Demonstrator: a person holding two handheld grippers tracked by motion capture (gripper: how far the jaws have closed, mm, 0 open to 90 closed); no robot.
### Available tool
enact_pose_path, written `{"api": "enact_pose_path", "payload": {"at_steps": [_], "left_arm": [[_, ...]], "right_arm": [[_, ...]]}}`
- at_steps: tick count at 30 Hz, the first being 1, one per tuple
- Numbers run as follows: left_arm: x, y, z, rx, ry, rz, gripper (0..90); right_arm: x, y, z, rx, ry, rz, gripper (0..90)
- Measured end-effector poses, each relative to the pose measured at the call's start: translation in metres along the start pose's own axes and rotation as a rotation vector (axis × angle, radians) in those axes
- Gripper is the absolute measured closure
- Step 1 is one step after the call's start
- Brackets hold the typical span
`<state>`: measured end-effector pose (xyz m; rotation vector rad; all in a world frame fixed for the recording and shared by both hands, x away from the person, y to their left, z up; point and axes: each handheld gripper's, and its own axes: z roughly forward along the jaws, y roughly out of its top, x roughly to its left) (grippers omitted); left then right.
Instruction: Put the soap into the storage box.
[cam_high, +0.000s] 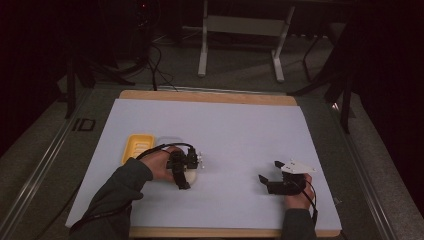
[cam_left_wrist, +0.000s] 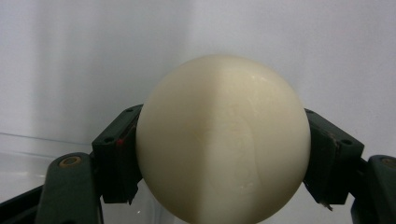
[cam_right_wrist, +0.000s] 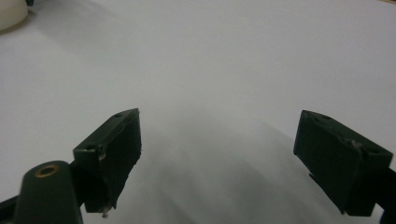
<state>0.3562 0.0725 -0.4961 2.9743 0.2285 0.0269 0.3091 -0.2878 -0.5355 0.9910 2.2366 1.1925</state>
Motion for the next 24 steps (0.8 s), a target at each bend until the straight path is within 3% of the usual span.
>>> {"api": "enact_pose_path", "payload": {"at_steps": [11,24], "left_arm": [[0.002,-0.002,-0.008,-0.014,0.023,-0.009,25.6],[0.009,-0.009,-0.017,-0.041,0.041,-0.048,25.6]], "right_arm": [[0.000,0.000,0.000,0.000,0.000,-0.001,15.0],[0.000,0.000,0.000,0.000,0.001,-0.004,15.0]]}}
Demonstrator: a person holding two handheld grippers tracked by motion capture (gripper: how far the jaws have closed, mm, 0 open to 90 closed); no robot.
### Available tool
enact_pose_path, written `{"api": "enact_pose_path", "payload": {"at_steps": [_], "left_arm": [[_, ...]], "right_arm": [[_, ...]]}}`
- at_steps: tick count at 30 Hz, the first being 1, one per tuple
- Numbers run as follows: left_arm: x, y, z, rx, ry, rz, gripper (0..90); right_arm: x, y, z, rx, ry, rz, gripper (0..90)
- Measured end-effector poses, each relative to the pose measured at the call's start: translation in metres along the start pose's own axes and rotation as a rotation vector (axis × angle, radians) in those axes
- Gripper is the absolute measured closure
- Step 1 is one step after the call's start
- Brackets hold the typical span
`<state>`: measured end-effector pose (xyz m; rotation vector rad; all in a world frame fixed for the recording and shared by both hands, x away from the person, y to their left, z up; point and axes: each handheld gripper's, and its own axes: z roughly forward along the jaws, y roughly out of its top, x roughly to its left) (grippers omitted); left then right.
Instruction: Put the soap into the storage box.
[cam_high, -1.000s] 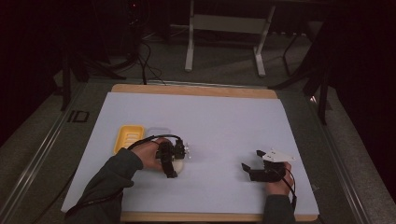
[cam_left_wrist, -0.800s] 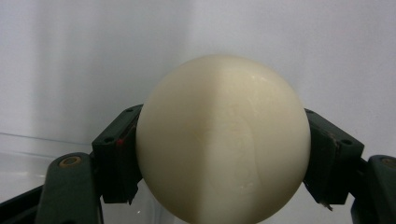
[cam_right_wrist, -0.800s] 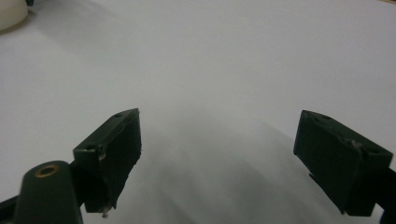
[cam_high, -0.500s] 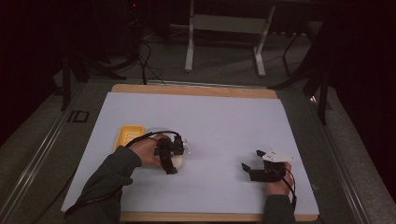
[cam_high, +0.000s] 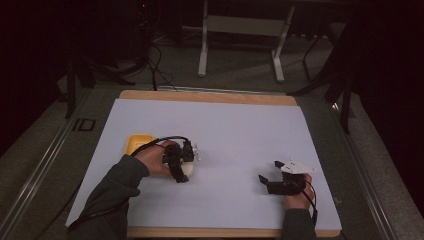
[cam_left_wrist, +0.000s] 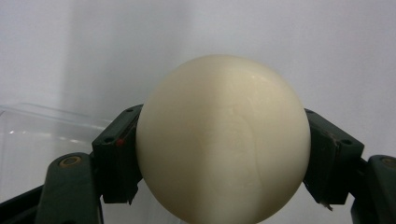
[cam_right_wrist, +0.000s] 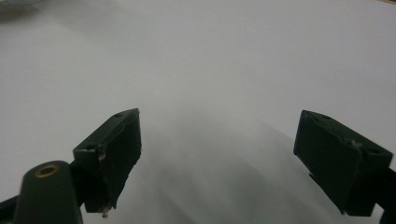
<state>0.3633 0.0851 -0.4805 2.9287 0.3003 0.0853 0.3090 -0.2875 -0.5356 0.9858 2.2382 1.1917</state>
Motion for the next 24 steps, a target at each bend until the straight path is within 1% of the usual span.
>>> {"api": "enact_pose_path", "payload": {"at_steps": [7,10,13,19,24], "left_arm": [[0.003,-0.005,-0.003,-0.004,0.017,-0.015,25.6],[0.004,-0.007,-0.006,-0.007,0.016,-0.027,25.6],[0.006,-0.009,-0.008,-0.014,0.021,-0.030,25.6],[0.010,-0.014,-0.012,-0.028,0.026,-0.057,25.6],[0.014,-0.020,-0.015,-0.030,0.035,-0.078,25.7]], "right_arm": [[0.000,0.000,0.000,0.000,0.000,0.000,15.0],[0.000,0.000,0.000,0.000,0.000,0.000,15.0],[0.000,0.000,0.000,0.000,0.000,-0.001,15.0],[0.000,0.000,0.000,0.000,0.000,0.000,15.0],[0.000,0.000,0.000,0.002,-0.001,0.000,15.0]]}}
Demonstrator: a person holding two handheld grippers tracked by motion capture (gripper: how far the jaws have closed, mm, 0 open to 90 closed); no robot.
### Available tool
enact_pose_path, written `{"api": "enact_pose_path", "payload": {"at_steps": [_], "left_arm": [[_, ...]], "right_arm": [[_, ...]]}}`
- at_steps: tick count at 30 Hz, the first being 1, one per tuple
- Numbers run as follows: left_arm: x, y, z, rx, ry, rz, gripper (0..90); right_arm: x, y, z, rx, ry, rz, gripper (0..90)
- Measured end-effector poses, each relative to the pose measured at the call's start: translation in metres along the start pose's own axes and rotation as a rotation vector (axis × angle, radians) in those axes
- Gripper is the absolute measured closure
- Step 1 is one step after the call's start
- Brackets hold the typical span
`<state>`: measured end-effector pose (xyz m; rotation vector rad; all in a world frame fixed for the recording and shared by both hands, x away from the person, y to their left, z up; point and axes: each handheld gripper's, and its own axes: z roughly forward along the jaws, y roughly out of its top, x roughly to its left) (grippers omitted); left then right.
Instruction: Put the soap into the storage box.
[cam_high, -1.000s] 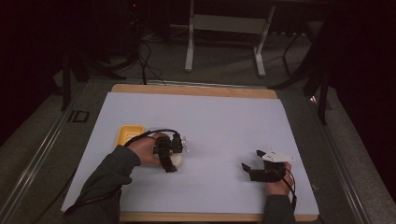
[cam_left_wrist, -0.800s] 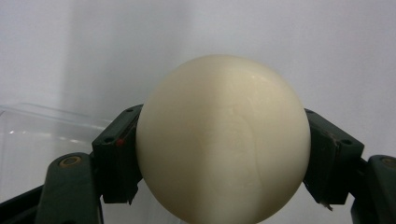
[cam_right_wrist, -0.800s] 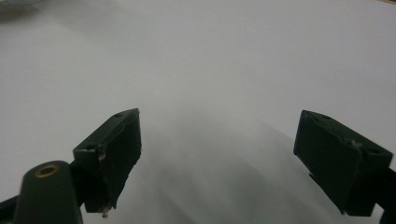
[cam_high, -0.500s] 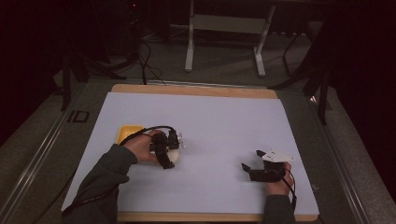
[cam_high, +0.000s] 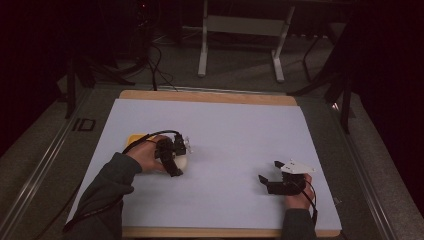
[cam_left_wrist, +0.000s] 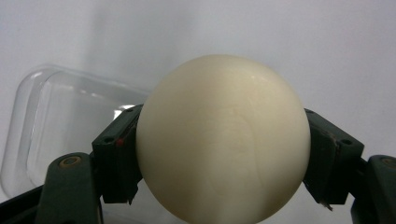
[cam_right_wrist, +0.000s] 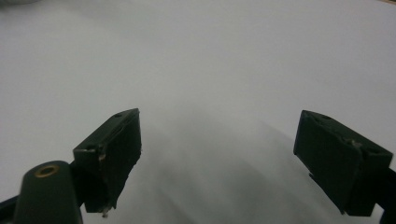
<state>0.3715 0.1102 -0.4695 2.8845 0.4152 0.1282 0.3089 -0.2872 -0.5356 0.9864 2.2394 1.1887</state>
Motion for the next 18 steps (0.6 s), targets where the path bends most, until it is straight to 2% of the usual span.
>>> {"api": "enact_pose_path", "payload": {"at_steps": [9,18], "left_arm": [[0.006,-0.007,-0.005,-0.008,0.024,-0.026,25.7],[0.010,-0.013,-0.006,0.011,0.039,-0.045,25.7]], "right_arm": [[0.000,0.000,0.000,0.000,0.001,0.000,15.0],[0.000,0.000,0.000,-0.001,0.001,0.000,15.0]]}}
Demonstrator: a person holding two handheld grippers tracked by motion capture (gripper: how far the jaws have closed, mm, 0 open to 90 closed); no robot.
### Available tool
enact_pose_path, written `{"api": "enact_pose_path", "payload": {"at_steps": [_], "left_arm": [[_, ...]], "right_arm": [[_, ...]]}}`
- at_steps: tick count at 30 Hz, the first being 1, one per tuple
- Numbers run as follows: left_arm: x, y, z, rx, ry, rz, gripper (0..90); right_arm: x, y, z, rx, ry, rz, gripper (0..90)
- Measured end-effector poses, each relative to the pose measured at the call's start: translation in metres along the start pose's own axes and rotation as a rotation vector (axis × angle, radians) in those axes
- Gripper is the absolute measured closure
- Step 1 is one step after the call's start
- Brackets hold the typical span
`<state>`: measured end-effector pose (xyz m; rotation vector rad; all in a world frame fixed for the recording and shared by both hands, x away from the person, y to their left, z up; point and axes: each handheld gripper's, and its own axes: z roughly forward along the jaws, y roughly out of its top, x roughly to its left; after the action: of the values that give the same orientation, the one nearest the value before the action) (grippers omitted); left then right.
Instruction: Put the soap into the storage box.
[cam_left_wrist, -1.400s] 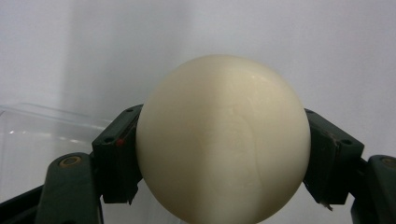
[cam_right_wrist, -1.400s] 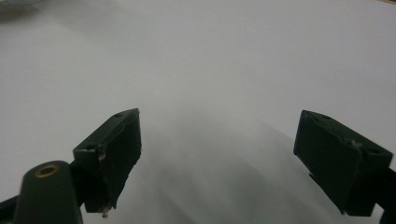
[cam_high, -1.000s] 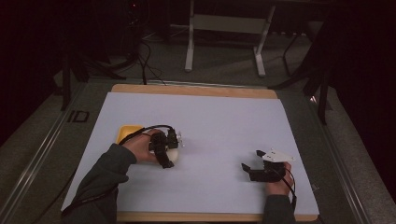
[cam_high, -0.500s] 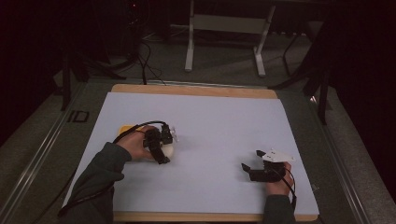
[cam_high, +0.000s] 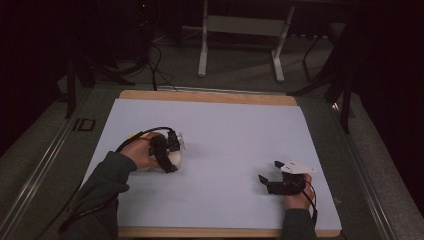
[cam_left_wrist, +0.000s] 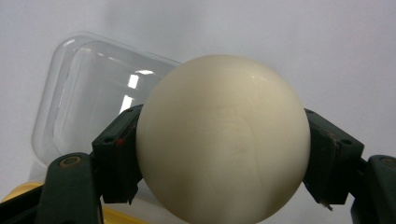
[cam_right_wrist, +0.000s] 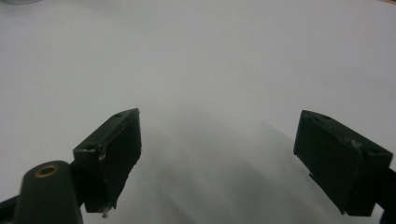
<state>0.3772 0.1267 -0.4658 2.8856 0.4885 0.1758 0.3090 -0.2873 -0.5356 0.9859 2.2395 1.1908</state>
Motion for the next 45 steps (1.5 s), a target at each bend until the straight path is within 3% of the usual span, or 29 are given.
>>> {"api": "enact_pose_path", "payload": {"at_steps": [17,45], "left_arm": [[0.010,-0.013,0.000,0.022,0.012,-0.047,25.6],[0.024,-0.036,-0.007,0.017,0.028,-0.130,25.6]], "right_arm": [[0.000,0.000,0.000,0.000,-0.001,-0.001,15.0],[0.000,0.000,0.000,0.002,-0.001,-0.002,15.0]]}}
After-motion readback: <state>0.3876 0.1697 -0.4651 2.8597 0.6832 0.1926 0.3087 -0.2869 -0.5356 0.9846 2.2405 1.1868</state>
